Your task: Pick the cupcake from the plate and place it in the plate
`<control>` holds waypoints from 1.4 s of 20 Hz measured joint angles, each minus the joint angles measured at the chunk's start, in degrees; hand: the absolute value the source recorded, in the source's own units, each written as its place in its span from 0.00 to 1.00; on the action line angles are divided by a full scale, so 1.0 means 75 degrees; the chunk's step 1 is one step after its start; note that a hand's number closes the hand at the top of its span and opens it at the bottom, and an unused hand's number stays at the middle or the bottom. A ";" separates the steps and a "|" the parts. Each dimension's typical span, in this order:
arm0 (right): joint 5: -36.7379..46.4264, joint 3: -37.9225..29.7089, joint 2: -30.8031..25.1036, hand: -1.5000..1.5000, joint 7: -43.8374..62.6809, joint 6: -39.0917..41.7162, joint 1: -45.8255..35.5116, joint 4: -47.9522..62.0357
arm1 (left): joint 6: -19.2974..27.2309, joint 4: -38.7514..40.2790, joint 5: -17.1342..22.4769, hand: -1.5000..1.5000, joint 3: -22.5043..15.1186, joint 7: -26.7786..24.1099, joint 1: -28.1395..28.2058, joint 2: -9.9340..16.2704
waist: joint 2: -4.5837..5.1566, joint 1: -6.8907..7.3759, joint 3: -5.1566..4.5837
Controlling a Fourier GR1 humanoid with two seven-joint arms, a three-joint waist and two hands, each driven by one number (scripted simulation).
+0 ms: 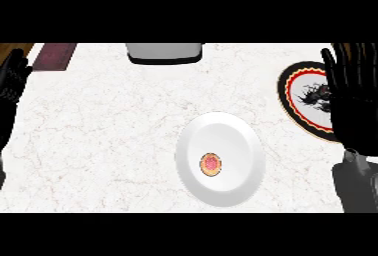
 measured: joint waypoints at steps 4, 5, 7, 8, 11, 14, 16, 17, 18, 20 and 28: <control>-0.0450 0.0537 0.0625 0.00 0.0584 -0.0027 0.0079 0.0069 | 0.0058 0.0186 -0.0304 0.50 -0.0213 -0.0208 0.0434 -0.0212 | -0.0002 0.0208 0.0008; -0.0641 0.0733 0.0860 0.00 0.0806 -0.0037 0.0043 0.0167 | 0.0075 0.0254 -0.0365 0.50 -0.0250 -0.0211 0.0546 -0.0228 | 0.0006 0.0281 0.0009; -0.0404 0.1039 0.0769 0.00 0.1125 -0.0124 0.0080 0.0367 | 0.0096 0.0452 -0.0489 0.50 -0.0379 -0.0270 0.0873 -0.0305 | 0.0024 0.0364 -0.0018; 0.0034 0.1188 0.0841 0.00 0.1044 -0.0474 0.0175 0.0428 | 0.0123 0.0509 -0.0548 0.50 -0.0457 -0.0327 0.1075 -0.0380 | 0.0013 0.0366 -0.0018; 0.0895 0.1715 0.1311 0.00 0.0403 -0.1455 0.0870 0.0288 | 0.0227 0.0526 -0.0692 0.50 -0.0622 -0.0479 0.1627 -0.0579 | -0.0023 0.0315 -0.0004; 0.0976 0.2395 0.1581 0.00 -0.0391 -0.2364 0.1671 -0.0057 | 0.0287 0.0530 -0.0792 0.50 -0.0647 -0.0720 0.2083 -0.0680 | -0.0038 0.0282 0.0008; 0.1032 0.2777 0.1678 0.00 -0.0796 -0.2649 0.2294 -0.0402 | 0.0269 0.0525 -0.0816 0.50 -0.0615 -0.0803 0.2265 -0.0749 | -0.0039 0.0253 0.0011; 0.1123 0.2931 0.1712 0.00 -0.0849 -0.2725 0.2541 -0.0653 | 0.0282 0.0550 -0.0875 0.50 -0.0609 -0.0805 0.2273 -0.0824 | -0.0036 0.0240 0.0013; 0.1203 0.3092 0.1650 0.00 -0.0852 -0.2714 0.2825 -0.0946 | 0.0214 0.0525 -0.0874 0.50 -0.0563 -0.0794 0.2313 -0.0825 | -0.0036 0.0231 0.0013; 0.1285 0.3255 0.1326 0.00 -0.0631 -0.2541 0.3149 -0.1390 | 0.0292 0.0549 -0.1032 0.50 -0.0596 -0.0800 0.2314 -0.0957 | -0.0035 0.0215 0.0014; 0.2226 0.3490 -0.0712 0.00 0.1205 -0.1749 0.3133 -0.1956 | 0.0186 0.0671 -0.1095 0.50 -0.0531 -0.1055 0.2434 -0.1020 | -0.0029 0.0235 0.0004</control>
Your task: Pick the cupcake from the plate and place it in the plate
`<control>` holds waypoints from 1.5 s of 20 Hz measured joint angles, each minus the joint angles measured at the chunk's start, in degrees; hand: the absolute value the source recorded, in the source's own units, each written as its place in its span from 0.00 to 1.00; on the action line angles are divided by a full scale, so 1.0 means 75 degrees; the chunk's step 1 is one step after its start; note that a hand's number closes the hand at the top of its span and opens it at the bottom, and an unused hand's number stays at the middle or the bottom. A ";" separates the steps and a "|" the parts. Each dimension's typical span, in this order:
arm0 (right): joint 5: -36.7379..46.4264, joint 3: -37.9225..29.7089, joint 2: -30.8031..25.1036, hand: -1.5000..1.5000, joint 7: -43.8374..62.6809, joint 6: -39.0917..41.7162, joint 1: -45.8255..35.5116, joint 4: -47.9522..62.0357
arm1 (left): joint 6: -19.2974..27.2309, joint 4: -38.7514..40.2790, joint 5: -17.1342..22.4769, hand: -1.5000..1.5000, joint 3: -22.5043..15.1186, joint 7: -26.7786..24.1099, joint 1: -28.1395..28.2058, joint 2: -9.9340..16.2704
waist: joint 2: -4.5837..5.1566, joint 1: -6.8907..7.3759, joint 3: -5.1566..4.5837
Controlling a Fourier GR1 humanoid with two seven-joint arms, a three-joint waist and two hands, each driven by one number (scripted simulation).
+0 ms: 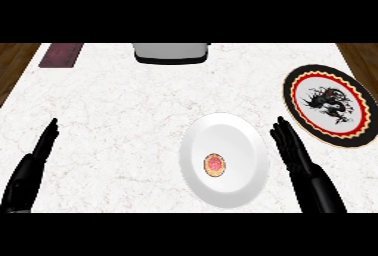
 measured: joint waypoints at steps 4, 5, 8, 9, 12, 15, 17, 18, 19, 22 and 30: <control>0.0408 0.0032 -0.0710 0.00 0.1457 0.0285 -0.0473 -0.0313 | -0.0098 0.0006 0.0010 0.50 0.0051 0.0092 -0.0104 0.0005 | 0.0005 0.0020 0.0000; 0.0479 0.0058 -0.0847 0.00 0.1759 0.0390 -0.0564 -0.0317 | -0.0107 -0.0008 0.0010 0.50 0.0075 0.0075 -0.0102 0.0002 | 0.0006 0.0027 0.0000; 0.0657 0.0117 -0.1085 0.00 0.2792 0.0664 -0.1051 -0.0334 | -0.0138 -0.0145 -0.0015 0.50 0.0096 0.0181 -0.0054 -0.0024 | 0.0008 0.0053 0.0003; 0.0705 0.0138 -0.1078 0.00 0.3046 0.0775 -0.1280 -0.0222 | -0.0158 -0.0163 -0.0035 0.50 0.0113 0.0235 -0.0097 -0.0024 | 0.0009 0.0057 0.0004; 0.0844 0.0326 -0.0952 0.00 0.3666 0.1122 -0.1872 0.0226 | -0.0129 -0.0244 -0.0130 0.50 0.0092 0.0212 -0.0006 -0.0138 | 0.0015 0.0084 0.0007; 0.0725 0.0347 -0.0864 0.00 0.4002 0.1686 -0.2434 0.0816 | -0.0170 -0.0117 -0.0185 0.50 0.0120 0.0187 -0.0151 -0.0226 | 0.0023 0.0082 0.0009; 0.0767 0.0436 -0.0767 0.00 0.4148 0.2017 -0.2785 0.1248 | -0.0177 -0.0142 -0.0258 0.50 0.0115 0.0206 -0.0151 -0.0258 | 0.0024 0.0091 0.0010; 0.0780 0.0440 -0.0743 0.00 0.4199 0.2201 -0.2968 0.1496 | -0.0182 -0.0069 -0.0283 0.50 0.0141 0.0143 -0.0159 -0.0276 | 0.0026 0.0093 0.0010; 0.0871 0.0526 -0.0703 0.00 0.4239 0.2343 -0.3108 0.1741 | -0.0192 -0.0074 -0.0290 0.50 0.0142 0.0142 -0.0169 -0.0305 | 0.0027 0.0099 0.0010; 0.1161 0.0725 -0.0642 0.00 0.4210 0.2772 -0.3305 0.2236 | -0.0261 -0.0146 -0.0307 0.50 0.0224 0.0107 -0.0059 -0.0310 | 0.0023 0.0089 0.0012; 0.1858 0.0620 0.0042 0.00 0.3850 0.3778 -0.3534 0.3292 | -0.0536 -0.0084 -0.0483 0.50 0.0571 0.0021 -0.0029 -0.0479 | 0.0016 0.0045 0.0013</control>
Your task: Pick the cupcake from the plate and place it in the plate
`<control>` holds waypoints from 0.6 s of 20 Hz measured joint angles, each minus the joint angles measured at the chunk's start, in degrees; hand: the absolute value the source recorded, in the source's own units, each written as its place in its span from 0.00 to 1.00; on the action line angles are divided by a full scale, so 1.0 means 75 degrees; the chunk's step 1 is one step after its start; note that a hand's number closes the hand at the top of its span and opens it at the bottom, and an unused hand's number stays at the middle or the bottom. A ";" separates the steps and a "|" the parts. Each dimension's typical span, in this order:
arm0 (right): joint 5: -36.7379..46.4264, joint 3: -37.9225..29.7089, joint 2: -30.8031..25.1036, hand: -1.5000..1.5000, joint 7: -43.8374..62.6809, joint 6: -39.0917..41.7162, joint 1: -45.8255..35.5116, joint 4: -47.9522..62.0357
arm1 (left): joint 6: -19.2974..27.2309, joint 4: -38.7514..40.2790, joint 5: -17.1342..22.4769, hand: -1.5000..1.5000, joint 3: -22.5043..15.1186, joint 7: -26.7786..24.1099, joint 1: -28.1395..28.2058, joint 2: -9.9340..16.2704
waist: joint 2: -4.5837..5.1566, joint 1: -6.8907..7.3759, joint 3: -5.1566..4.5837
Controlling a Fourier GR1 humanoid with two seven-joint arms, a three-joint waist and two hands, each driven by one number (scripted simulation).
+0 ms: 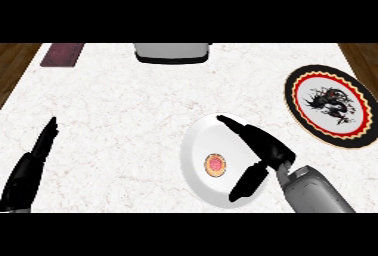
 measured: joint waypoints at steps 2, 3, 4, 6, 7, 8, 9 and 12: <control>0.0168 -0.0050 0.0194 0.00 -0.0148 0.0210 -0.0014 0.0274 | -0.0090 0.0087 -0.0047 0.50 0.0056 -0.0014 -0.0051 -0.0075 | 0.0000 -0.0005 0.0000; 0.0219 -0.0157 0.0262 0.00 -0.0257 0.0355 -0.0051 0.0432 | -0.0153 0.0141 -0.0063 0.50 0.0122 -0.0043 -0.0078 -0.0086 | 0.0000 -0.0008 0.0000; 0.0300 -0.0209 0.0344 0.00 -0.0393 0.0464 -0.0105 0.0657 | -0.0167 0.0208 -0.0114 0.50 0.0154 -0.0102 -0.0099 -0.0116 | 0.0000 -0.0007 0.0000; 0.0469 -0.0169 0.0545 0.00 -0.0423 0.0574 -0.0028 0.0704 | -0.0109 0.0134 -0.0269 0.50 0.0119 0.0069 -0.0205 -0.0239 | 0.0000 -0.0016 0.0001; 0.0616 -0.0147 0.0597 0.00 -0.0626 0.0580 0.0066 0.0844 | -0.0141 0.0112 -0.0273 0.50 0.0166 0.0060 -0.0160 -0.0255 | -0.0003 -0.0014 0.0000; 0.0692 -0.0231 0.0677 0.00 -0.0657 0.0667 0.0059 0.0904 | -0.0260 0.0108 -0.0236 0.50 0.0278 0.0074 -0.0179 -0.0213 | -0.0001 -0.0016 0.0001; 0.0784 -0.0279 0.0752 0.00 -0.0672 0.0748 0.0053 0.0990 | -0.0317 0.0034 -0.0236 0.50 0.0351 0.0049 -0.0100 -0.0210 | -0.0003 -0.0014 0.0001; 0.1126 -0.0384 0.0938 0.00 -0.0922 0.0891 0.0124 0.1336 | -0.0413 -0.0060 -0.0337 0.50 0.0441 -0.0030 0.0069 -0.0316 | -0.0004 -0.0012 0.0001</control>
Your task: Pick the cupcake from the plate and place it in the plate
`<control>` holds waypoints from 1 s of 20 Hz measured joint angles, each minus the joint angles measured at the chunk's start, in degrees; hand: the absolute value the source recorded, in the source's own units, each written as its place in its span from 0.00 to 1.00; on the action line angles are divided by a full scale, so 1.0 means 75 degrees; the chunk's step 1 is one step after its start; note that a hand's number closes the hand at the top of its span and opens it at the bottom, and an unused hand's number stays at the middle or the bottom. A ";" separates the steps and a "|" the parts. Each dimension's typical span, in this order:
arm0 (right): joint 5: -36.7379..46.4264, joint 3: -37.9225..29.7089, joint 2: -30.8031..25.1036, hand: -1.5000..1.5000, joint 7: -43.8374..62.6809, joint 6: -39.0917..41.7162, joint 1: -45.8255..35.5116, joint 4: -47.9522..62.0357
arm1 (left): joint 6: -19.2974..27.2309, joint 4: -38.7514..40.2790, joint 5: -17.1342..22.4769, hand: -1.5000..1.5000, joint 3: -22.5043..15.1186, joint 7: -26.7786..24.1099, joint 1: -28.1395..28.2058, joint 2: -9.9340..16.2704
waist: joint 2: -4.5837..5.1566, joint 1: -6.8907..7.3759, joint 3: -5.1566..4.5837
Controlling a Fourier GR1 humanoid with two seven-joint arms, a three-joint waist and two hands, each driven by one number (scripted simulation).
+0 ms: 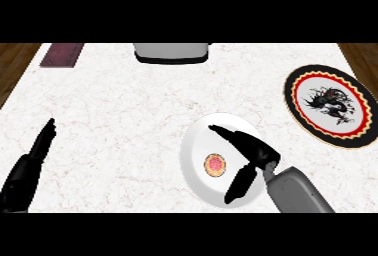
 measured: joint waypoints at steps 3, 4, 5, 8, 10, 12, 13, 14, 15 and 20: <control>0.0335 -0.0164 0.0237 0.00 -0.0168 0.0126 -0.0054 0.0317 | -0.0012 0.0087 -0.0197 0.50 0.0010 0.0082 -0.0155 -0.0184 | 0.0002 -0.0006 -0.0001; 0.0441 -0.0234 0.0349 0.00 -0.0225 0.0148 -0.0107 0.0488 | -0.0061 0.0131 -0.0218 0.50 0.0055 0.0043 -0.0183 -0.0207 | 0.0002 -0.0006 0.0000; 0.0596 -0.0259 0.0465 0.00 -0.0356 0.0071 -0.0139 0.0706 | -0.0084 0.0093 -0.0247 0.50 0.0064 0.0024 -0.0135 -0.0251 | 0.0002 -0.0002 -0.0001; 0.0789 -0.0387 0.0630 0.00 -0.0423 0.0185 -0.0058 0.0755 | -0.0224 0.0086 -0.0266 0.50 0.0207 -0.0023 -0.0082 -0.0286 | 0.0002 -0.0005 0.0000; 0.0998 -0.0449 0.0752 1.00 -0.0638 0.0205 -0.0075 0.0962 | -0.0289 0.0119 -0.0314 0.50 0.0297 0.0014 -0.0143 -0.0311 | 0.0001 -0.0006 -0.0001; 0.1149 -0.0449 0.0818 1.00 -0.0992 0.0036 0.0133 0.1044 | -0.0304 0.0067 -0.0374 0.50 0.0314 -0.0078 -0.0032 -0.0357 | -0.0005 -0.0003 -0.0005; 0.1151 -0.0532 0.0886 1.00 -0.1101 0.0020 0.0027 0.1173 | -0.0420 0.0073 -0.0289 0.50 0.0407 0.0022 -0.0158 -0.0278 | -0.0004 -0.0004 -0.0007; 0.1193 -0.0572 0.0953 1.00 -0.1210 -0.0007 0.0012 0.1224 | -0.0359 0.0109 -0.0373 0.50 0.0372 0.0050 -0.0223 -0.0363 | -0.0009 -0.0008 -0.0008; 0.1224 -0.0637 0.0971 1.00 -0.1309 0.0006 0.0011 0.1229 | -0.0453 0.0124 -0.0333 0.50 0.0466 0.0001 -0.0198 -0.0314 | -0.0009 -0.0008 -0.0007; 0.1493 -0.1076 0.0298 1.00 -0.1940 0.0049 0.0136 0.1316 | -0.0503 0.0128 -0.0412 0.50 0.0585 -0.0053 -0.0159 -0.0405 | -0.0010 -0.0057 0.0000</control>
